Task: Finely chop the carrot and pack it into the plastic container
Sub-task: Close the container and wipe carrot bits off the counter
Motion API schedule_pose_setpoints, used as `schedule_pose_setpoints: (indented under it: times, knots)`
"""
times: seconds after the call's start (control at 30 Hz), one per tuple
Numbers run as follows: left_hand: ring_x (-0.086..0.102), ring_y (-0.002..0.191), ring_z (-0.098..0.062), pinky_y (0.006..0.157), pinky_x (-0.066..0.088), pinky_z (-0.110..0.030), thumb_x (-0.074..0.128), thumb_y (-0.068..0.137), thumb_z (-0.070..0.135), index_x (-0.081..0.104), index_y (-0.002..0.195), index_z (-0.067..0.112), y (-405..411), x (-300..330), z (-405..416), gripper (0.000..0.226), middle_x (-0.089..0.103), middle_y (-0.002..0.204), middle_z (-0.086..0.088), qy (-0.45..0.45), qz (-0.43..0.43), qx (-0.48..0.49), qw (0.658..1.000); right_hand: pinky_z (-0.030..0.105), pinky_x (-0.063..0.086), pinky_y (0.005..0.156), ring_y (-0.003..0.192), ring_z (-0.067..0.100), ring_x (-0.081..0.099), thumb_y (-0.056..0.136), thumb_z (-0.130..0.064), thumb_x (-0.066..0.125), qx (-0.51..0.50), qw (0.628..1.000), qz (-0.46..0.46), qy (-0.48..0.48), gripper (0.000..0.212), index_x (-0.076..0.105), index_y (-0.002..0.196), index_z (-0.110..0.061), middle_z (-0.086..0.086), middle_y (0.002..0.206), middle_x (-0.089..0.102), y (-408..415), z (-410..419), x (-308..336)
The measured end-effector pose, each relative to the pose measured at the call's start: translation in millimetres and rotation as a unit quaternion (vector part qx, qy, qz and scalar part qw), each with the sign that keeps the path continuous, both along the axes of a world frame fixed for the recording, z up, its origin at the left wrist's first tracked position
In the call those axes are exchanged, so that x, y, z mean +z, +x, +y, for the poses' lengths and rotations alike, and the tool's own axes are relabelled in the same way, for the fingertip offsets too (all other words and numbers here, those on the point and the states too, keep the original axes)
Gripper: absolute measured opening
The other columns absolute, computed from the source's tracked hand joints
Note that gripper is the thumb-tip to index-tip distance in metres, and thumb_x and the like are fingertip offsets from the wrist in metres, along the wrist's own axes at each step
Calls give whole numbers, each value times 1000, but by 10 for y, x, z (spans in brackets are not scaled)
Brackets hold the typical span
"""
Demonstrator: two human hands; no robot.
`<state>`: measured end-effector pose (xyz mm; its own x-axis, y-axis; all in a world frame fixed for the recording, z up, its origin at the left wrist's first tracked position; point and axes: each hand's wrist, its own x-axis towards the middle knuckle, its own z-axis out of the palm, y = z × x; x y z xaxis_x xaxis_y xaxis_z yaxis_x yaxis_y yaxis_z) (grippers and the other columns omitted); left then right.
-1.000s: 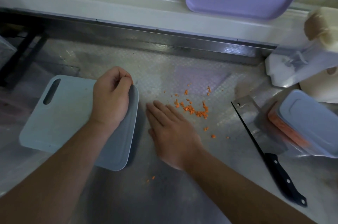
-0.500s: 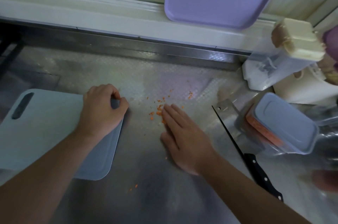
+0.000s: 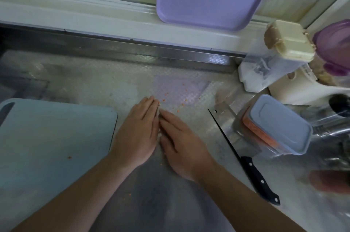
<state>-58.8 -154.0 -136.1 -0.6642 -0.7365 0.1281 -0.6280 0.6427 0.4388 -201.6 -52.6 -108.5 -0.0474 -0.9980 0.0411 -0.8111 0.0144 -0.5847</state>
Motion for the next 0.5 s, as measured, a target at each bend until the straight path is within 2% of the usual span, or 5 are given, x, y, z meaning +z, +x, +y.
schedule_pose_setpoints:
  times: [0.07, 0.13, 0.27, 0.4, 0.5]
  knots:
    - [26, 157, -18, 130, 15, -33, 31, 111, 31, 41, 159, 9, -6, 32, 114, 54, 37, 167, -6, 15, 21, -11, 1000, 16, 16, 123, 150, 10, 31, 102, -16, 50, -93, 995, -8, -28, 43, 55, 145, -10, 0, 161, 40, -161, -67, 45]
    - [23, 157, -10, 130, 13, -28, 31, 112, 34, 40, 161, 14, -5, 88, 240, 53, 35, 168, 1, 42, 38, -30, 998, 15, 7, 123, 154, 13, 22, 106, -23, 46, -164, 986, 27, -16, 49, 43, 154, -10, 2, 165, 31, -316, -234, 61]
    - [35, 150, 1, 123, 31, -24, 45, 111, 21, 51, 153, 20, 84, 194, 471, 42, 44, 161, 13, 121, 113, -101, 981, 35, 0, 129, 158, 16, -4, 110, -39, 25, -110, 986, 98, 72, 61, 14, 163, -11, 3, 172, 6, -237, -343, -20]
    - [67, 109, -7, 94, 54, -30, 66, 97, 2, 72, 107, 18, 213, 264, 442, 19, 66, 116, 13, 112, 208, 1, 972, 26, 16, 126, 154, 8, 20, 106, -38, 32, -30, 999, -8, 14, 55, 46, 153, -13, -1, 163, 36, -7, 56, 14]
    - [68, 89, -7, 82, 55, -24, 75, 91, 1, 72, 99, 20, 163, 331, 305, 20, 66, 100, 12, 97, 230, 80, 965, 19, 31, 119, 140, 5, 46, 99, -17, 55, -53, 996, -62, -47, 37, 67, 134, -15, -4, 148, 56, -113, 67, 75]
